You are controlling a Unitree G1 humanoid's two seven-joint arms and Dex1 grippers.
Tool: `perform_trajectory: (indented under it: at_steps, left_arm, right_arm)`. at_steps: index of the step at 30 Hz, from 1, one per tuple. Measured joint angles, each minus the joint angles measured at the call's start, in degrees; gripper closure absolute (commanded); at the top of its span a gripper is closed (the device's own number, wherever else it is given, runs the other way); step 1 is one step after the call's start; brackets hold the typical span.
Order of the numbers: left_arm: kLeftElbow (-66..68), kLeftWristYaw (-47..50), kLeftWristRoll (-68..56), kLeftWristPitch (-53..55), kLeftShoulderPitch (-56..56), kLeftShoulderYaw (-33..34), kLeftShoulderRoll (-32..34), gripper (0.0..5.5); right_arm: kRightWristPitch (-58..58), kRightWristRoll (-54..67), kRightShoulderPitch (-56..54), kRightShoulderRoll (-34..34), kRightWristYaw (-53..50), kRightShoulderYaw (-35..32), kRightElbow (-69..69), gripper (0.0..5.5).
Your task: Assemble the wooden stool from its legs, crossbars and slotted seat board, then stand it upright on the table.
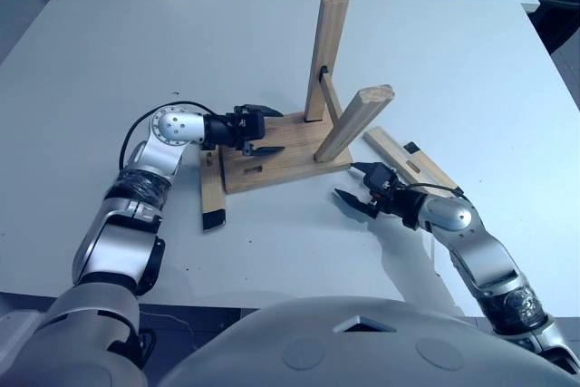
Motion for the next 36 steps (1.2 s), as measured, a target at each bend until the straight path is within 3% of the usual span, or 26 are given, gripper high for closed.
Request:
perform_trajectory:
  at_steps: [11,16,20,23,29,36]
  left_arm:
    - [-19.93,-4.27,-8.92,28.23,4.91,0.63,-0.23,1.90]
    - [-22.46,-3.27,-10.42,32.06,3.79,4.39,1.23,1.90]
    - [-12.25,2.04,-6.07,23.76,-3.42,6.26,1.35,1.90]
    - [-0.11,9.70,2.23,11.07,-9.92,4.85,1.31,1.90]
    - [26.12,24.21,22.36,-11.61,-19.46,-6.82,-1.71,1.90]
    - [36.29,23.08,29.90,-20.75,-24.45,-12.01,0.90,1.90]
  right_arm:
    - [0.11,-0.57,-1.40,-0.17,-1.29,-2.05,0.60,2.07]
    - [1.48,0.53,1.15,-2.64,2.56,-1.13,-4.41,2.07]
    - [2.26,1.55,3.09,-4.85,6.22,0.90,-8.42,2.07]
    - [3.17,1.65,3.49,-5.24,7.87,2.26,-9.56,2.07]
    - [3.86,1.66,3.47,-5.44,9.24,4.09,-9.81,2.07]
    - [3.89,1.64,2.82,-5.48,9.19,3.65,-8.53,2.07]
